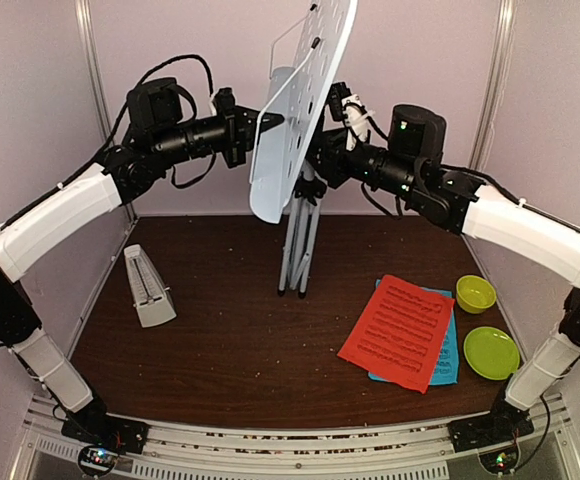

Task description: Set up the instrument practice props

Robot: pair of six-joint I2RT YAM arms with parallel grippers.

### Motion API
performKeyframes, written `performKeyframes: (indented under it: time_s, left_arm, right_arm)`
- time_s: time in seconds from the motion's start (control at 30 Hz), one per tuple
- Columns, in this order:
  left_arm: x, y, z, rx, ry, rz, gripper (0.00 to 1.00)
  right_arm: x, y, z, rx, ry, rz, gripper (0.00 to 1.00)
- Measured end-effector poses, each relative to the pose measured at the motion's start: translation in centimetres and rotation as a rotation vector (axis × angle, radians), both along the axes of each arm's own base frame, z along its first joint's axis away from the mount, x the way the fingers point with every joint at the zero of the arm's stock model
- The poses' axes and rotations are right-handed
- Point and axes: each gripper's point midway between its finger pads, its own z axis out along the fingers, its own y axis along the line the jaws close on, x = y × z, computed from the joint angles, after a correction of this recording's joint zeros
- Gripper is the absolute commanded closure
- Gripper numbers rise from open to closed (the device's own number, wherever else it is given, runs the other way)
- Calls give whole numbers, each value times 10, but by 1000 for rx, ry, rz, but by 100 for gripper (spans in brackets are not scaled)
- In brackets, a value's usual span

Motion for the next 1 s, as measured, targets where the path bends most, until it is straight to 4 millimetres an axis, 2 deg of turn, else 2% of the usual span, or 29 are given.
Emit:
performKeyframes:
  time_s: [0.03,0.17,0.33,0.43,0.53,0.6,0.67,0.77,0.87,0.93,1.0]
  left_arm:
    - [0,0,-1,-1,0,1,95]
    - [0,1,4,-17,-34,9,62]
    - [-6,9,12,-24,-84,14,41]
    - [-11,20,10,-13,-124,23,24]
    - [-13,49,9,17,-201,100,16]
    - [-17,83,15,50,-292,210,11]
    - [-26,114,25,92,-388,320,10]
    - [-44,149,33,175,-520,461,9]
    - [-49,165,11,288,-600,539,11]
    - [-43,166,-24,392,-612,559,13]
    - [-32,162,-73,519,-601,556,15]
  right_arm:
    - [0,0,-1,-3,0,-2,100]
    - [-1,1,-3,-1,6,7,100]
    - [-2,3,-10,22,44,31,100]
    - [-4,4,-16,20,69,50,100]
    - [-5,4,-29,-1,106,56,100]
    - [-2,0,-33,-9,128,42,100]
    - [1,-6,-33,-4,145,19,100]
    - [5,-15,-34,0,172,-22,100]
    - [9,-22,-35,7,193,-66,100]
    - [11,-26,-35,14,204,-89,100]
    - [12,-29,-35,17,212,-109,100]
